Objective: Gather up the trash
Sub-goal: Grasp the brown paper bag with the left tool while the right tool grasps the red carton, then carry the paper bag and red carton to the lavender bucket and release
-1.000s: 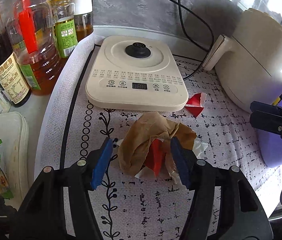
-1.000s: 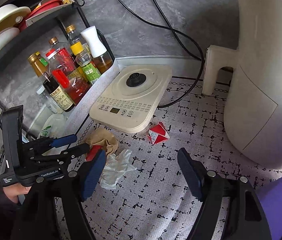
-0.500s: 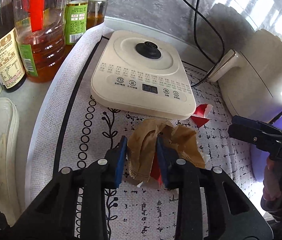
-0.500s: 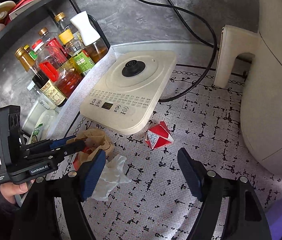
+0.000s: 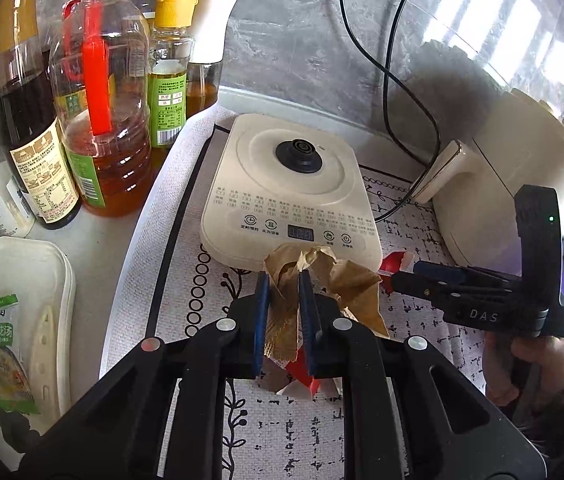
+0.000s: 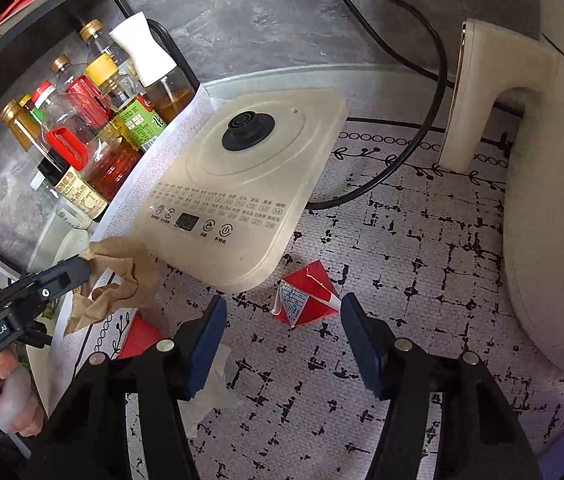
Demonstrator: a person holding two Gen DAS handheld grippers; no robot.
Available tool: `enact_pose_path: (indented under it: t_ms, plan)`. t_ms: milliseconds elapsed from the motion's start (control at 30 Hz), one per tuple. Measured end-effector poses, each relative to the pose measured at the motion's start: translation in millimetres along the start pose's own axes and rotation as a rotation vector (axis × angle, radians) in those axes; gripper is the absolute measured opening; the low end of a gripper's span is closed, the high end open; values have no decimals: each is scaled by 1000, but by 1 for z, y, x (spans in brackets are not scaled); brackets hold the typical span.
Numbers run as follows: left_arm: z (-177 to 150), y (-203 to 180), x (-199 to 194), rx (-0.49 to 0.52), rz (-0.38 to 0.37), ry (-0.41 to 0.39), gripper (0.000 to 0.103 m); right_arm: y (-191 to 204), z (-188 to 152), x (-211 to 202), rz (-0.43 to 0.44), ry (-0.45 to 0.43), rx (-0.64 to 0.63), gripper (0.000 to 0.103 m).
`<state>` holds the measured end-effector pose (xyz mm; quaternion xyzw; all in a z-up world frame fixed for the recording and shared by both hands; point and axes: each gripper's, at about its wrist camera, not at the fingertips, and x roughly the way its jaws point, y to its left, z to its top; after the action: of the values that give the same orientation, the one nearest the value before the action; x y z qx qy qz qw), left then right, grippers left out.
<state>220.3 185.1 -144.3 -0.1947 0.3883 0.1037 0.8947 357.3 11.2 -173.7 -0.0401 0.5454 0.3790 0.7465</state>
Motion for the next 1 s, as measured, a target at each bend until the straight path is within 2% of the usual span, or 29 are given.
enact_pose_path:
  t_ms: [33,100,133,167,533,867,1000]
  plan:
    - [0,1,0,-2,4,0,15,0,0,3,-3,0,-7,57]
    - [0,1,0,-2,9,-1,15,0,1,9,-18,12,-18,40]
    - [0,0,-1,0,10,-2,15,0,0,10,-22,22,-23,14]
    - [-1,0,-2,3,10,-3,15,1,-1,9,-29,19,-29,8]
    - [-5,-18,-31,24,-15,-66,15,11,-15,-39,-14,-51,-73,4]
    - [-11,-50,-90,54,-68,-186,15,31,-32,-143,-28,-226,-93,4]
    - [-16,-69,-107,90,-99,-210,15,33,-42,-179,-38,-288,-93,4]
